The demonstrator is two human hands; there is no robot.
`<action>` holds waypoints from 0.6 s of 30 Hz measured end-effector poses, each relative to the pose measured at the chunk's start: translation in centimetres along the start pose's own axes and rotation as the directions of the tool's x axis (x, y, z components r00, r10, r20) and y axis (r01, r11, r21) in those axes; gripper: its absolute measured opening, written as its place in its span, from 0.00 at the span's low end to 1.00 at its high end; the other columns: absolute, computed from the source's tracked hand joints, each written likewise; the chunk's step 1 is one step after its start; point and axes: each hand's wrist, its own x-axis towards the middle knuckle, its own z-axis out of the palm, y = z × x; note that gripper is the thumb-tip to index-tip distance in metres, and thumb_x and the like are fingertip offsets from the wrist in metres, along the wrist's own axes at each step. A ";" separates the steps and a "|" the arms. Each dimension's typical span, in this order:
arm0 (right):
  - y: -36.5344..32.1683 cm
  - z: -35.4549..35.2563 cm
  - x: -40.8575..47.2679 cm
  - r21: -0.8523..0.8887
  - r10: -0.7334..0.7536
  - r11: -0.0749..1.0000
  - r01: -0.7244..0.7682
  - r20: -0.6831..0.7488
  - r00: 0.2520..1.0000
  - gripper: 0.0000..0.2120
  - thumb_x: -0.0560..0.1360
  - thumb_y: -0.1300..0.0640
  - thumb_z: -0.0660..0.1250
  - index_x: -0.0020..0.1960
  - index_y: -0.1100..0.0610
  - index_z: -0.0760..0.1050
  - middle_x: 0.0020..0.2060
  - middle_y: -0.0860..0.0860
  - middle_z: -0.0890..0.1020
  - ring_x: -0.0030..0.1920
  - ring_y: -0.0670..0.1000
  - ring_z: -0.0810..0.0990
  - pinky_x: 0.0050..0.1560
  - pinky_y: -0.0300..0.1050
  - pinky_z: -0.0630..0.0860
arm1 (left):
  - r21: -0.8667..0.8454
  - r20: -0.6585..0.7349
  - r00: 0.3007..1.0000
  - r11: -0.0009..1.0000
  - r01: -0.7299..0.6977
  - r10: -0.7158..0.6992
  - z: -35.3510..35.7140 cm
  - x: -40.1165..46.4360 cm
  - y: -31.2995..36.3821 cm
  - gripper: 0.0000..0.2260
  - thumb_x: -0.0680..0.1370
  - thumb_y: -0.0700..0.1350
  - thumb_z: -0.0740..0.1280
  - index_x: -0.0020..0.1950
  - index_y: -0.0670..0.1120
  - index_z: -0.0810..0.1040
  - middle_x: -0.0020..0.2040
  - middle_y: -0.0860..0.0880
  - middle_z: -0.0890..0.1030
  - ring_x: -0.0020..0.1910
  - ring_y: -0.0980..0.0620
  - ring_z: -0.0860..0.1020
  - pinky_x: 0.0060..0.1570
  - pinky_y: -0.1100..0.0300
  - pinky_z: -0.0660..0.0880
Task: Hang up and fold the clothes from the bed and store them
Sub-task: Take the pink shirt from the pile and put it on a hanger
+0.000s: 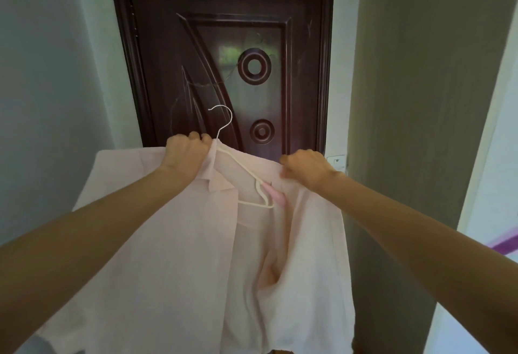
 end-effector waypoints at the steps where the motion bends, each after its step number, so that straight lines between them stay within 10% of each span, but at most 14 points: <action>1: 0.1 0.1 0.1 0.079 0.040 0.996 -0.039 -0.004 0.999 0.11 0.81 0.56 0.62 0.59 0.61 0.75 0.55 0.59 0.80 0.56 0.62 0.79 0.46 0.46 0.67 | 0.018 0.009 1.000 1.000 -0.014 0.013 -0.1 0.0 0.2 0.19 0.81 0.39 0.58 0.72 0.43 0.63 0.58 0.48 0.78 0.51 0.48 0.81 0.37 0.58 0.68; 11: -2.1 0.4 1.5 0.597 0.365 0.757 -0.266 -0.049 0.930 0.08 0.77 0.62 0.61 0.39 0.60 0.68 0.40 0.57 0.76 0.40 0.59 0.73 0.39 0.47 0.67 | -0.368 0.168 0.986 0.928 0.066 -0.004 -0.8 -0.7 2.4 0.14 0.81 0.40 0.56 0.63 0.46 0.75 0.56 0.45 0.81 0.54 0.41 0.80 0.42 0.55 0.67; 18: -6.1 -1.0 -0.3 0.830 0.414 0.553 -0.066 -0.205 0.887 0.10 0.81 0.56 0.61 0.54 0.64 0.74 0.48 0.58 0.82 0.49 0.59 0.79 0.39 0.43 0.62 | -0.598 0.115 0.990 0.790 0.135 -0.083 -1.1 -0.1 4.2 0.13 0.80 0.40 0.57 0.62 0.45 0.76 0.53 0.41 0.81 0.52 0.37 0.80 0.45 0.52 0.71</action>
